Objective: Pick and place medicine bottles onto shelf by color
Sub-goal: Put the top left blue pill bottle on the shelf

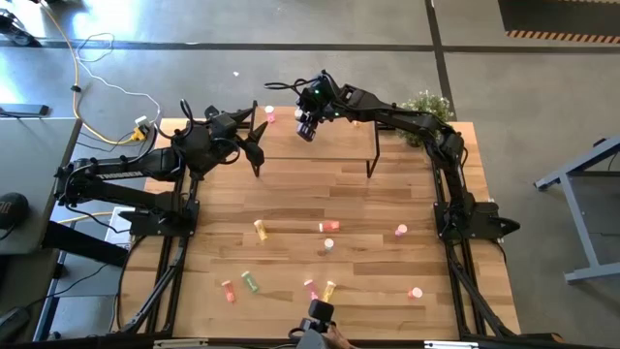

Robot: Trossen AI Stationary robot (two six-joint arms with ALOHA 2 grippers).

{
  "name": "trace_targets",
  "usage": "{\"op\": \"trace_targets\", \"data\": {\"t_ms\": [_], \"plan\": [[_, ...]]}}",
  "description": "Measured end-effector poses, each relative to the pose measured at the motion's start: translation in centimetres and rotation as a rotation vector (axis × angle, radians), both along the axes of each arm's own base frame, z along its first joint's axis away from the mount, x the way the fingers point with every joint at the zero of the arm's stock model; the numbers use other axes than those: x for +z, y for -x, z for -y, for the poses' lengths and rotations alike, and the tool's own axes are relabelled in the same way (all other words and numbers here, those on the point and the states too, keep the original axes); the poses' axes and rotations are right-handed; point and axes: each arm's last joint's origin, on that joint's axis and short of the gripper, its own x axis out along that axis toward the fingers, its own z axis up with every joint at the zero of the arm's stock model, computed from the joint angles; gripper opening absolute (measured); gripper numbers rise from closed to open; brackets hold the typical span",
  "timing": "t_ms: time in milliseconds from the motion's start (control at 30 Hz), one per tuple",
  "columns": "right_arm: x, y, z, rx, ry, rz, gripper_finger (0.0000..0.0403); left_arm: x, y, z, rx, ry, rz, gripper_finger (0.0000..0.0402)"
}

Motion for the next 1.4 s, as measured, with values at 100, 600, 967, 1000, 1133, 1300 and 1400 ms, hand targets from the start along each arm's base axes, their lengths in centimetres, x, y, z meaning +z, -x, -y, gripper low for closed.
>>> {"op": "trace_targets", "data": {"t_ms": [100,600,967,1000,1133,1300,1400], "plan": [[0.0,0.0,0.0,-0.009,0.006,-0.004,0.0135,0.0,0.0,0.0,0.0,0.0,0.0,0.0255],[0.0,0.0,0.1,-0.027,0.001,-0.002,0.0175,0.0,0.0,0.0,0.0,0.0,0.0,0.0255],[0.0,0.2,0.4,-0.051,-0.016,0.007,0.02,0.0,0.0,0.0,0.0,0.0,0.0,0.0255],[0.0,0.3,0.5,-0.059,-0.022,0.01,0.02,0.0,0.0,0.0,-0.001,0.0,0.0,0.0255],[0.0,0.7,1.2,-0.098,-0.054,0.026,0.02,0.0,0.0,0.0,0.0,0.0,0.0,0.0255],[0.0,1.0,1.7,-0.095,-0.136,0.066,0.02,0.0,0.0,0.0,-0.001,0.0,0.0,0.0255],[0.0,1.0,1.7,-0.092,-0.153,0.073,0.02,0.0,0.0,0.0,-0.001,0.0,0.0,0.0255]]}}
